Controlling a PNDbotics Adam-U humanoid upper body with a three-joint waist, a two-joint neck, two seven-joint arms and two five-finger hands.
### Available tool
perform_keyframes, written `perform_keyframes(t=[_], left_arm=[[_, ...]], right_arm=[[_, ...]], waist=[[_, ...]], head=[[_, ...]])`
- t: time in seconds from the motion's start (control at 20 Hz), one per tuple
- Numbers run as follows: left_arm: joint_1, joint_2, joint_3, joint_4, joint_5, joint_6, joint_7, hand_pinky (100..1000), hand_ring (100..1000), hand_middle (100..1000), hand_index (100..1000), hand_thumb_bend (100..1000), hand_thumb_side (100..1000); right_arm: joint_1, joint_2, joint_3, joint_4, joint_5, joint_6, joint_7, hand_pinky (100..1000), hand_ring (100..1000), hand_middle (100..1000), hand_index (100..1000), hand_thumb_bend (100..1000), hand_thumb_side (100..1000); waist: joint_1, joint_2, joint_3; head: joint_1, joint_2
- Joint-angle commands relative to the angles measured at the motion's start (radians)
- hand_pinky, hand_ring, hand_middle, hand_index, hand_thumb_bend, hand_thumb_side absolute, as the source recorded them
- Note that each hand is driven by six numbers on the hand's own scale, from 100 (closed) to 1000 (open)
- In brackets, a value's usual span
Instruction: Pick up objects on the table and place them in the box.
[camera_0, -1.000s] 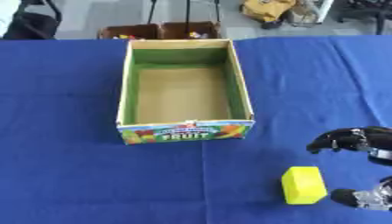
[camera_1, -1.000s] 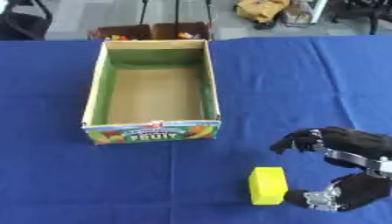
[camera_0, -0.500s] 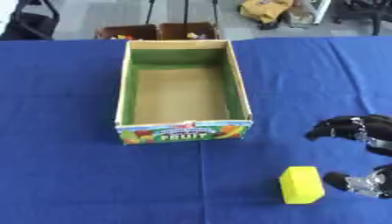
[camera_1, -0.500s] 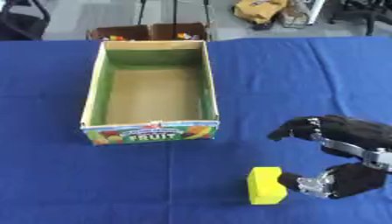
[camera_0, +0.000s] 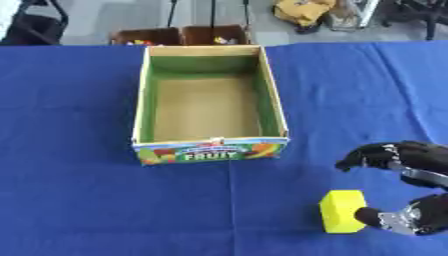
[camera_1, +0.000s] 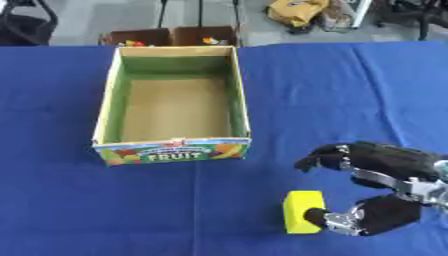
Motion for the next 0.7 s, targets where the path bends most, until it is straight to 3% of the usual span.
perform_keyframes(t=[0.05, 0.25, 0.7], left_arm=[[-0.009, 0.017, 0.000, -0.019, 0.004, 0.001, -0.002, 662, 894, 887, 943, 100, 1000], [-0.008, 0.015, 0.001, -0.019, 0.004, 0.001, -0.002, 661, 894, 887, 943, 100, 1000], [-0.007, 0.013, 0.000, -0.019, 0.003, 0.002, -0.001, 654, 893, 886, 943, 100, 1000]], right_arm=[[-0.007, -0.013, 0.001, -0.015, 0.021, 0.007, 0.005, 753, 916, 780, 975, 384, 915], [0.007, -0.007, 0.002, -0.015, 0.073, 0.030, 0.004, 765, 917, 794, 984, 368, 885], [0.026, 0.008, 0.015, -0.015, 0.202, 0.076, 0.046, 794, 922, 829, 998, 491, 886]], waist=[[-0.010, -0.039, -0.003], [-0.008, -0.036, -0.004], [-0.006, -0.030, -0.009]], head=[[-0.002, 0.005], [-0.002, 0.004], [-0.005, 0.004]])
